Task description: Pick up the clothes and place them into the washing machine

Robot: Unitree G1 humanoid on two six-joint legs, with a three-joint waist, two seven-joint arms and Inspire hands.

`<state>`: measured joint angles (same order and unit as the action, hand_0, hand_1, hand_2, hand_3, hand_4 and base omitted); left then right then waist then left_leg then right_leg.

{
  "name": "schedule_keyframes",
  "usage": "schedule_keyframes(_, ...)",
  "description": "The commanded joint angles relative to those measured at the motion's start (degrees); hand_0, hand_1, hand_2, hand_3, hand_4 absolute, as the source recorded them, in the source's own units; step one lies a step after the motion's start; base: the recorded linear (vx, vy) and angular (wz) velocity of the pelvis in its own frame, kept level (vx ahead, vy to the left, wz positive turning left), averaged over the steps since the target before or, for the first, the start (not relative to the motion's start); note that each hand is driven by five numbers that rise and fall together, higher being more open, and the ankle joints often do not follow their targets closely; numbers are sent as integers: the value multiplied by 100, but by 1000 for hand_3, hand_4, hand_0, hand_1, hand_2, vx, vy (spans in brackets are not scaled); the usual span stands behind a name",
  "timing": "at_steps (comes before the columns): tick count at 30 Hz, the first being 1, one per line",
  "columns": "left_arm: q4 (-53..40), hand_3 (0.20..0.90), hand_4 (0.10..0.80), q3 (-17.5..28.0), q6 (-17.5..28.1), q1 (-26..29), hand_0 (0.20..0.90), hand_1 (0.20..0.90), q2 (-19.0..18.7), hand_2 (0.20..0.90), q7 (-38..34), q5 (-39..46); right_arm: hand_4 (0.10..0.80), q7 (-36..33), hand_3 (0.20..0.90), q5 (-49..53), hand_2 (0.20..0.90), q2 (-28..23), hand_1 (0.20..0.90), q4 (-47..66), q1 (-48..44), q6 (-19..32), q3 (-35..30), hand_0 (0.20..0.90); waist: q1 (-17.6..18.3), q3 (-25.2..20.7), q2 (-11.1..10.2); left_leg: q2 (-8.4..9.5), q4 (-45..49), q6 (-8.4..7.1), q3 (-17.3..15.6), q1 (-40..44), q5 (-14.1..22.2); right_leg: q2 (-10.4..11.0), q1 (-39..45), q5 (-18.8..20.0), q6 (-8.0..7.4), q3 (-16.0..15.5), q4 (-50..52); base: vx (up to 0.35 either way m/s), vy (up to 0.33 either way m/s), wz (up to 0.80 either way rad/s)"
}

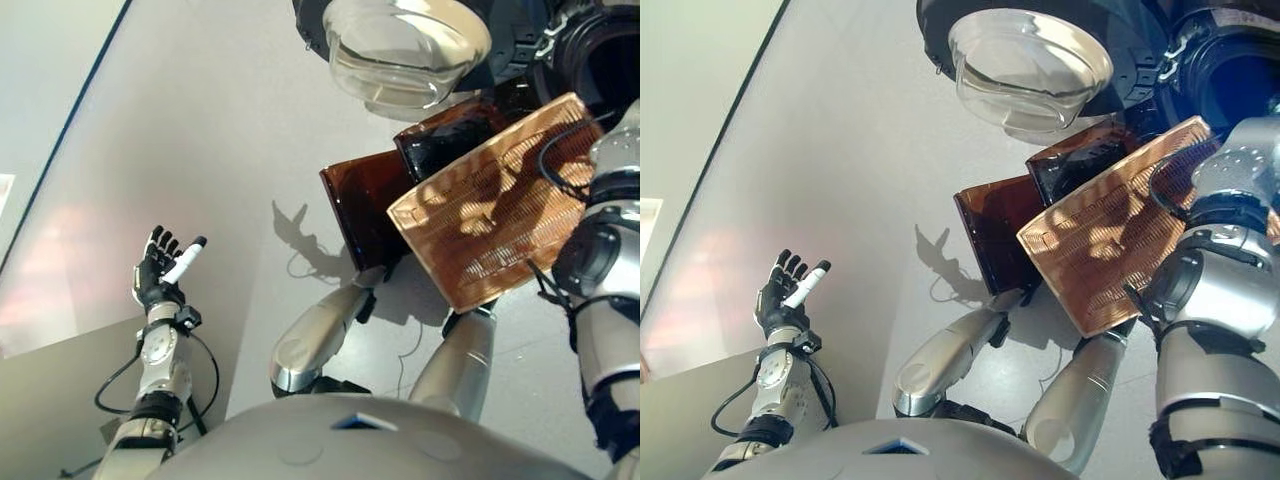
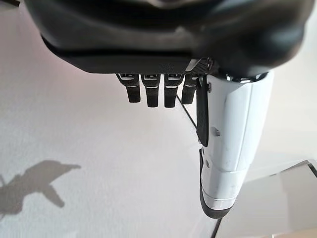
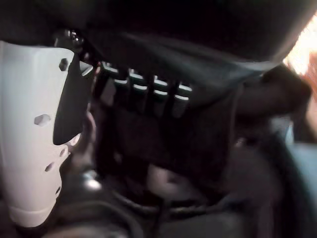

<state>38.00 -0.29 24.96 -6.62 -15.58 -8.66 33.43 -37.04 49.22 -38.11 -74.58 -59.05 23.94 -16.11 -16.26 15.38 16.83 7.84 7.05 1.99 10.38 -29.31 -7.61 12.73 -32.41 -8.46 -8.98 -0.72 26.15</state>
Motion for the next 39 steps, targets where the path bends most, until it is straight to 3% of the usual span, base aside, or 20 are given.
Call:
schedule_keyframes(1, 7, 900, 800, 341, 262, -210, 900, 900, -568, 900, 84, 110, 800, 832, 900, -203, 900, -613, 900, 28, -69, -245, 1014, 900, -114, -514, -158, 209, 259, -353, -280, -229, 459, -129, 449, 193, 303, 157, -665, -3, -56, -20)
schedule_keyframes(11, 611, 900, 800, 441, 81, -127, 900, 900, -471, 900, 212, 150, 800, 1376, 900, 44, 900, 733, 900, -130, 739, -315, 839, 900, -55, -406, -589, 31, 237, -359, -185, 169, 469, -314, 1002, 277, 366, 10, -1036, 4, -53, -9)
schedule_keyframes(19, 1317, 900, 800, 499, -109, -39, 900, 900, -396, 900, 254, -174, 800, 1662, 900, -439, 900, 1809, 900, -173, 1713, -577, 1037, 900, -23, -488, -930, -110, 87, -387, -100, 709, 435, -378, 1643, 435, 339, -160, -1444, 34, -30, 3)
schedule_keyframes(30, 2072, 900, 800, 574, -227, 6, 900, 900, -187, 900, 373, -749, 800, 1997, 900, -1354, 900, 2481, 900, 21, 3449, -781, 1296, 900, 257, -832, -1378, -215, -294, -371, -64, 1623, 506, -413, 2560, 569, 269, -290, -2014, 80, -24, 1)
schedule_keyframes(34, 2450, 900, 800, 595, -277, 53, 900, 900, -74, 900, 374, -975, 800, 1945, 900, -2026, 900, 2573, 900, 250, 4135, -849, 1502, 900, 556, -1034, -1569, -288, -421, -388, -14, 1924, 505, -560, 2777, 545, 296, -132, -2042, 70, -49, 0)
schedule_keyframes(35, 2648, 900, 800, 571, -301, 172, 900, 900, -117, 900, 367, -1094, 800, 1954, 900, -2231, 900, 2546, 900, 282, 4373, -851, 1593, 900, 762, -1034, -1627, -343, -430, -413, 80, 2051, 476, -810, 2834, 494, 325, 342, -1974, 32, -71, 11)
schedule_keyframes(36, 2713, 900, 800, 574, -293, 201, 900, 900, -118, 900, 350, -1145, 800, 1958, 900, -2259, 900, 2552, 900, 272, 4490, -850, 1573, 900, 807, -1050, -1647, -364, -453, -414, 98, 2108, 468, -895, 2856, 480, 349, 503, -1960, 9, -55, 26)
schedule_keyframes(39, 2915, 900, 800, 516, -301, 250, 900, 900, -56, 900, 277, -1415, 800, 1941, 900, -2756, 900, 2536, 900, 392, 4897, -873, 1728, 900, 877, -1231, -1700, -436, -621, -425, 109, 2346, 423, -954, 3024, 519, 350, 542, -2076, 45, -61, 12)
